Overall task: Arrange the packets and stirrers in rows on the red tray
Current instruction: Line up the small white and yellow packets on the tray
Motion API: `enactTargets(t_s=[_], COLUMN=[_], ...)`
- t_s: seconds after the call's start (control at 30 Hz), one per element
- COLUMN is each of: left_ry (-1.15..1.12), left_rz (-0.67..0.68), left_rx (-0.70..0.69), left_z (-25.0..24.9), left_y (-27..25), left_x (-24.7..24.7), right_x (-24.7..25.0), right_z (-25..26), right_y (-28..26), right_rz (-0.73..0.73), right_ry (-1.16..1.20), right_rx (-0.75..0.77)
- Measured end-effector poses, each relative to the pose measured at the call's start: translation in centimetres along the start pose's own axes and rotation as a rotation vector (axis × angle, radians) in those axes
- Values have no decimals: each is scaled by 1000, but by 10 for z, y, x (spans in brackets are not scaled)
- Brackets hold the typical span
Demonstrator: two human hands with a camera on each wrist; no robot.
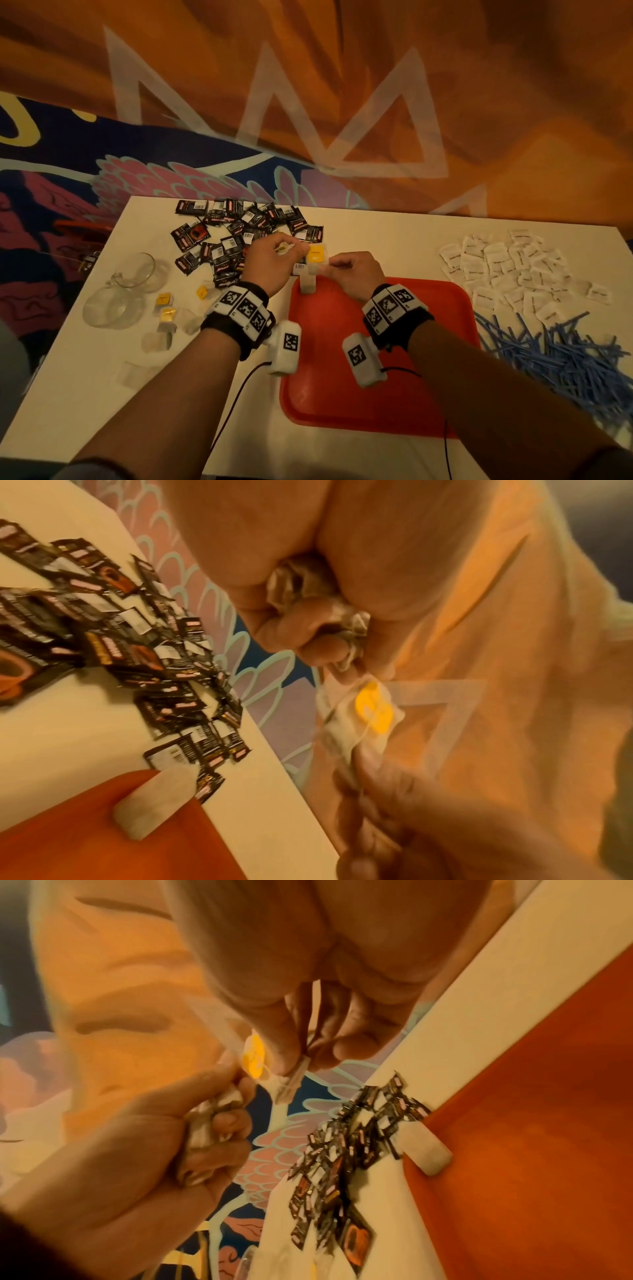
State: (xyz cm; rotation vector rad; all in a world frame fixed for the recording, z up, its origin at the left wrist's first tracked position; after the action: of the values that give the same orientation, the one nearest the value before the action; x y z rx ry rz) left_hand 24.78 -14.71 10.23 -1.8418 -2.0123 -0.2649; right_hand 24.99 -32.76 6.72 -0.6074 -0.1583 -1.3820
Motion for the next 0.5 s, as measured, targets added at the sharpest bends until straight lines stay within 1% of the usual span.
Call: enactTargets(t_s=[0.13,0.17,0.27,0.3,0.37,0.5], left_ry=[-34,-42,-61,-56,-43,-53], left_rz=[7,11,25,29,24,19], left_rx=[124,146,211,224,237,259], left_z=[33,43,68,74,87,112], left_y=[-3,-4,-10,-12,-16,-20], left_x=[5,7,12,14,20,32], right_x=[-9,-12,-30,-34,-42,-56], right_z=[-41,-50,-69,-72,-74,-83], right_y=[20,25,39,42,50,67], right_rz=[-41,-26,85,82,94,194], right_ry=[-153,-187,-341,-370,-480,-640], right_rx=[-215,-265,-349,-374,-364,-390])
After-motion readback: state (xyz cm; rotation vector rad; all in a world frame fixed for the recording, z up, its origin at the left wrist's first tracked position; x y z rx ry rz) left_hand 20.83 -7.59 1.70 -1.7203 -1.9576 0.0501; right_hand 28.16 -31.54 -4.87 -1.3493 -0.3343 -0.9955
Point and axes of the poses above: each hand's wrist, its own y-axis towards the middle knuckle, its own x-axis out of the back of the hand, z = x × y, the point moved 5 cm from there along y, towards the middle knuckle, and after that the axes turned 1 degree about z, right-handed, at the moved point
